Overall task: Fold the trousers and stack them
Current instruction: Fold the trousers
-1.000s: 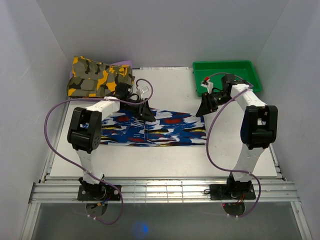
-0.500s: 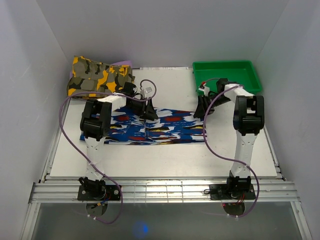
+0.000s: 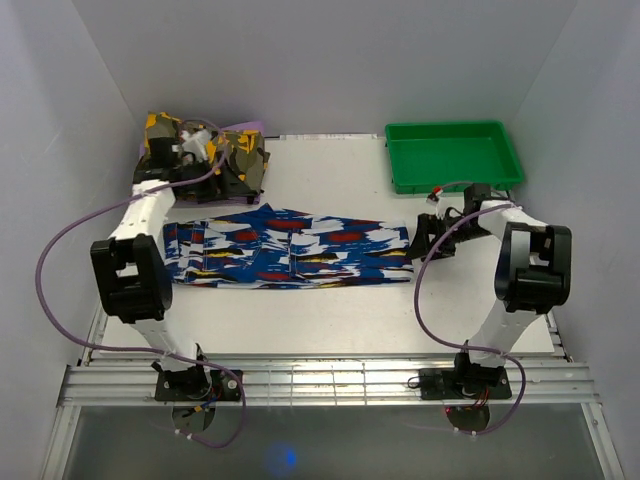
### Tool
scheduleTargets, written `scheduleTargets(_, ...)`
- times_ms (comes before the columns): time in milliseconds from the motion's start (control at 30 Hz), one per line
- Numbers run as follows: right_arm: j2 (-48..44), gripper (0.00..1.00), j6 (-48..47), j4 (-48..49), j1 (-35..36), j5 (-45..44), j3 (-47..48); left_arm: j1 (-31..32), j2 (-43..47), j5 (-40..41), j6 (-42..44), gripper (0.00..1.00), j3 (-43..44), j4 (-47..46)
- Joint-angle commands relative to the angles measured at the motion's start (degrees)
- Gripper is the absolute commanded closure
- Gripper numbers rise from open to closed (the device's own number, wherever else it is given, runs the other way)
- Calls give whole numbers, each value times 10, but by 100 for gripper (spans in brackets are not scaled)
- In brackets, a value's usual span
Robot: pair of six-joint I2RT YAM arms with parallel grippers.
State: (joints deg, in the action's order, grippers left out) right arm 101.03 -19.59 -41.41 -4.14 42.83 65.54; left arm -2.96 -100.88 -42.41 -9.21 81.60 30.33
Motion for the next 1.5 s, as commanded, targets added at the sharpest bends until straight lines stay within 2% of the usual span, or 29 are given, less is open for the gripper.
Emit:
scheduleTargets(0,39,19,83,112,-6,16,-39,-65,34,7,33,2,-7,60)
scheduleTargets(67,63,26,114,141,-10,16,-61,-95,41,11,54,2,1,99)
scheduleTargets(233,80,30,184,238,-16,47,-121,-145,81,25,60,2,-21,112)
scheduleTargets(333,105,35,227,276,-15,86,-137,-172,89,36,68,2,-37,120)
scheduleTargets(433,105,37,232,285,-12,80,-135,-212,87,43,77,2,-59,116)
scheduleTargets(500,108,45,238,284,-11,75,-127,-229,76,43,82,5,-66,122)
scheduleTargets(533,109,52,240,282,-11,73,-125,-243,69,45,86,6,-66,124)
scheduleTargets(567,109,69,236,281,-11,67,-122,-248,55,45,88,9,-67,127)
scheduleTargets(667,99,92,214,249,-16,50,-103,-263,33,54,108,10,-72,137)
scheduleTargets(867,57,92,139,172,-54,45,-65,-274,24,67,134,11,-94,131)
scheduleTargets(1000,15,92,52,36,-117,31,-17,-275,30,31,145,12,-105,133)
scheduleTargets(1167,-34,92,-64,-98,-176,9,55,-266,36,-14,128,19,-163,137)
scheduleTargets(1300,-54,92,-95,-171,-188,32,106,-224,57,-37,122,20,-223,116)
scheduleTargets(1467,-75,92,-67,-178,-166,59,126,-173,60,-20,97,20,-273,70)
